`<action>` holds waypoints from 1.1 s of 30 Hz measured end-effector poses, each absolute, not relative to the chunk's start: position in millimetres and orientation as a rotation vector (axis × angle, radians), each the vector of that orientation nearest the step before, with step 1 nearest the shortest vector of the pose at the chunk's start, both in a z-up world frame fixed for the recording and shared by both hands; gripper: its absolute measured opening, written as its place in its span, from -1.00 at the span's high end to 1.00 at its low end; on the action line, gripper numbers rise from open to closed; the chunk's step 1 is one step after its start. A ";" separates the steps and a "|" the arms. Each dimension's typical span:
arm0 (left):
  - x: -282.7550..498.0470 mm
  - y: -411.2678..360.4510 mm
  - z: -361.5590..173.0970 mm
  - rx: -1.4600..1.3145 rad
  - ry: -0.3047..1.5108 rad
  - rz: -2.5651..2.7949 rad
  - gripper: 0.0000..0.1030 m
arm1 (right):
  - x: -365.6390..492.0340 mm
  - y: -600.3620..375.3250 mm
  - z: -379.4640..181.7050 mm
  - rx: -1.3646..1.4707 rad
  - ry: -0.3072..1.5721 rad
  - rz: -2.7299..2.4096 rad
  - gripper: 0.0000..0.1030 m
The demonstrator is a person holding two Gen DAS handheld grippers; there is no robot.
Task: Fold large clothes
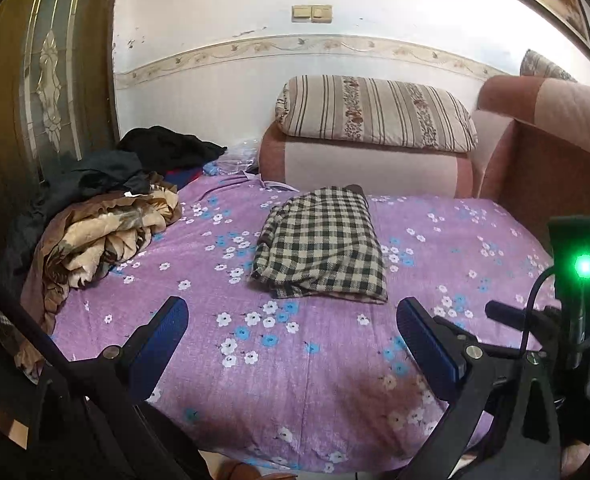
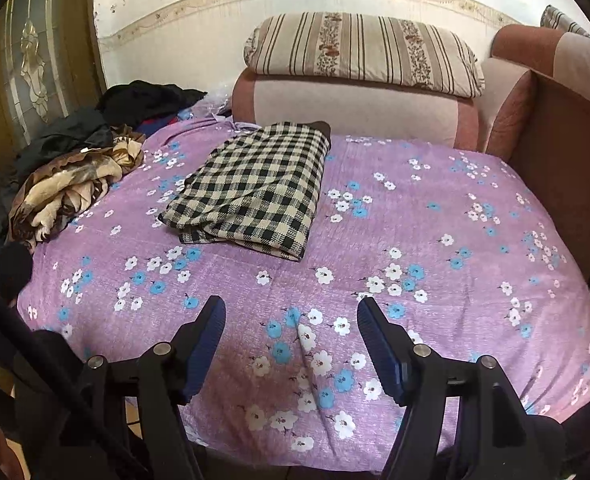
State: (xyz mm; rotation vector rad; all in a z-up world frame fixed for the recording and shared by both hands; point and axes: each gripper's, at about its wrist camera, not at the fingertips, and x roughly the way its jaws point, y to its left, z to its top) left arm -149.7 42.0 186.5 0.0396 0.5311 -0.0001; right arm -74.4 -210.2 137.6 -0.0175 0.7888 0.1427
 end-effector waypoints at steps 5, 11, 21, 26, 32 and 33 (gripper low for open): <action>-139.5 34.6 181.2 0.056 0.569 -0.020 -1.00 | -69.4 -212.0 134.7 -0.016 0.793 0.137 -0.45; -103.9 27.8 157.8 0.072 0.669 -0.021 -1.00 | -45.7 -221.5 113.8 0.000 0.857 0.122 -0.46; -52.7 22.1 111.2 0.024 0.852 -0.027 -1.00 | -8.7 -235.0 73.6 0.027 0.960 0.075 -0.46; -42.7 22.5 97.2 0.020 0.895 -0.016 -1.00 | -0.2 -234.1 64.8 0.002 0.973 0.064 -0.46; -35.0 29.5 91.2 -0.001 0.921 -0.004 -1.00 | 4.5 -225.6 62.5 -0.028 0.975 0.077 -0.46; -34.7 30.3 90.8 -0.003 0.922 -0.002 -1.00 | 4.6 -224.1 62.6 -0.034 0.973 0.079 -0.46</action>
